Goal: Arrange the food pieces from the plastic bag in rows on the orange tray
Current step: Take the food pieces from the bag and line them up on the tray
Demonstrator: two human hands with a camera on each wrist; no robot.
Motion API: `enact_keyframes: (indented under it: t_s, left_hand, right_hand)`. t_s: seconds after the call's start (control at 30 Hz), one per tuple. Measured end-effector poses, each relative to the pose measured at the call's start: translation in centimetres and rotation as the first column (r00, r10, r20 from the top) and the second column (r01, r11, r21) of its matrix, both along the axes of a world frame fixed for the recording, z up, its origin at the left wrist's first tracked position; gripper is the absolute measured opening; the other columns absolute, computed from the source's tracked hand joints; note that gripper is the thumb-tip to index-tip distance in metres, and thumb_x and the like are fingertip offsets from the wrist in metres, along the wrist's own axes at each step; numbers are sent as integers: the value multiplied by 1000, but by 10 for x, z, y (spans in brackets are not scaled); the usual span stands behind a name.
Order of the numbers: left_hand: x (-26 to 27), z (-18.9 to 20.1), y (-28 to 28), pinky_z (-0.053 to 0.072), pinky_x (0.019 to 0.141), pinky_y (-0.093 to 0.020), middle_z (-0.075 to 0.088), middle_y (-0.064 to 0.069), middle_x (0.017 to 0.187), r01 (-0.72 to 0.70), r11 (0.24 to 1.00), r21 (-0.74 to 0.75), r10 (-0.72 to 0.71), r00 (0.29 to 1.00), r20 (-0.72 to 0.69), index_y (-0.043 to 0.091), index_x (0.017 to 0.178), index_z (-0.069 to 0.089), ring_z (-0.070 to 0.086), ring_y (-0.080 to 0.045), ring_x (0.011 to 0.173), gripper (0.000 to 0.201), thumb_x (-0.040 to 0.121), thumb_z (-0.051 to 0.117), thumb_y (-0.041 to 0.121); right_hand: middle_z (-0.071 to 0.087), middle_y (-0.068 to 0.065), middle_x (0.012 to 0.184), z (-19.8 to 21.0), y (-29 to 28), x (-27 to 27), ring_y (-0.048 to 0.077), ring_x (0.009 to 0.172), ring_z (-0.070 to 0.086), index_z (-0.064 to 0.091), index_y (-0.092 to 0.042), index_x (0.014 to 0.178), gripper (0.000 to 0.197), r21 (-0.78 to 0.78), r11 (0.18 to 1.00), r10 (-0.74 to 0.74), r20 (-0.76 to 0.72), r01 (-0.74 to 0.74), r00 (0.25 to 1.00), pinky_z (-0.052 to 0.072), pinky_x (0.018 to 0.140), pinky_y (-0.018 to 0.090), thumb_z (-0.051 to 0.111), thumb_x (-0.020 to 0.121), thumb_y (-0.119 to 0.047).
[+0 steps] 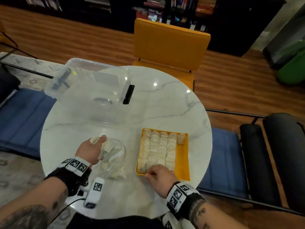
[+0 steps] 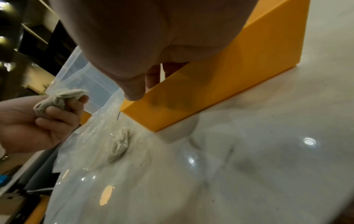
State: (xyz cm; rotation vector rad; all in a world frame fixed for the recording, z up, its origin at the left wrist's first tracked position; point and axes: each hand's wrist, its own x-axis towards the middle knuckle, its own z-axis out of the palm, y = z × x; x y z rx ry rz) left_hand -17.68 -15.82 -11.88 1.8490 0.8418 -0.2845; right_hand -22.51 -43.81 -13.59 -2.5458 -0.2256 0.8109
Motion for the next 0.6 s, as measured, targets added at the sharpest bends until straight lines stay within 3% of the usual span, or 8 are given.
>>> enact_keyframes:
  t_s: [0.07, 0.13, 0.23, 0.3, 0.4, 0.5, 0.6]
  left_hand:
    - [4, 3, -13, 36, 48, -26, 61, -9, 53, -8, 998, -70, 10, 1000, 16, 14, 104, 64, 49, -22, 50, 47, 85, 59, 56]
    - [10, 11, -31, 33, 47, -25, 57, -10, 53, 6, 990, -141, 4, 998, 70, 13, 101, 64, 46, -21, 47, 42, 88, 60, 53]
    - [21, 26, -66, 27, 45, -22, 51, -7, 50, 79, 965, -250, -39, 986, 161, 13, 94, 64, 42, -17, 37, 33, 92, 60, 45]
    - [26, 34, -87, 29, 44, -22, 55, -9, 52, 133, 952, -277, -78, 977, 200, 14, 90, 64, 45, -18, 39, 32, 92, 60, 46]
    - [31, 46, -111, 32, 42, -23, 60, -12, 56, 211, 937, -278, -142, 958, 249, 11, 89, 63, 50, -23, 44, 40, 92, 58, 51]
    - [34, 54, -126, 34, 41, -24, 60, -10, 57, 241, 931, -275, -160, 945, 285, 12, 88, 64, 52, -23, 45, 38, 92, 58, 50]
    - [35, 57, -132, 35, 43, -25, 60, -7, 57, 203, 915, -349, -107, 956, 275, 16, 91, 65, 50, -20, 43, 35, 90, 61, 51]
  right_hand:
    - [60, -8, 110, 4, -4, 4, 18, 105, 57, 64, -31, 106, 27, 76, 996, -42, -18, 43, 999, 41, 98, 38, 49, 95, -51]
    - [61, -9, 105, 12, -7, 13, 16, 100, 59, 64, -33, 99, 22, 144, 987, -74, 4, 73, 997, 45, 97, 38, 50, 93, -50]
    - [64, -10, 94, 34, -11, 32, 10, 88, 60, 60, -34, 90, 17, 263, 958, -131, 51, 113, 990, 49, 84, 30, 53, 95, -48]
    - [66, -12, 89, 52, -11, 45, 6, 84, 61, 60, -35, 90, 15, 394, 905, -193, 51, 158, 980, 49, 79, 25, 56, 93, -49]
    - [67, -7, 90, 76, -5, 63, 14, 82, 68, 59, -39, 98, 19, 562, 787, -299, -12, 254, 954, 56, 80, 32, 64, 86, -52]
    - [62, -4, 77, 86, 0, 72, 13, 68, 72, 56, -27, 97, 16, 569, 768, -360, 1, 295, 933, 55, 68, 30, 69, 91, -35]
    - [59, -2, 71, 89, -2, 74, 11, 63, 71, 54, -23, 88, 18, 573, 744, -404, -24, 344, 915, 45, 56, 22, 69, 91, -31]
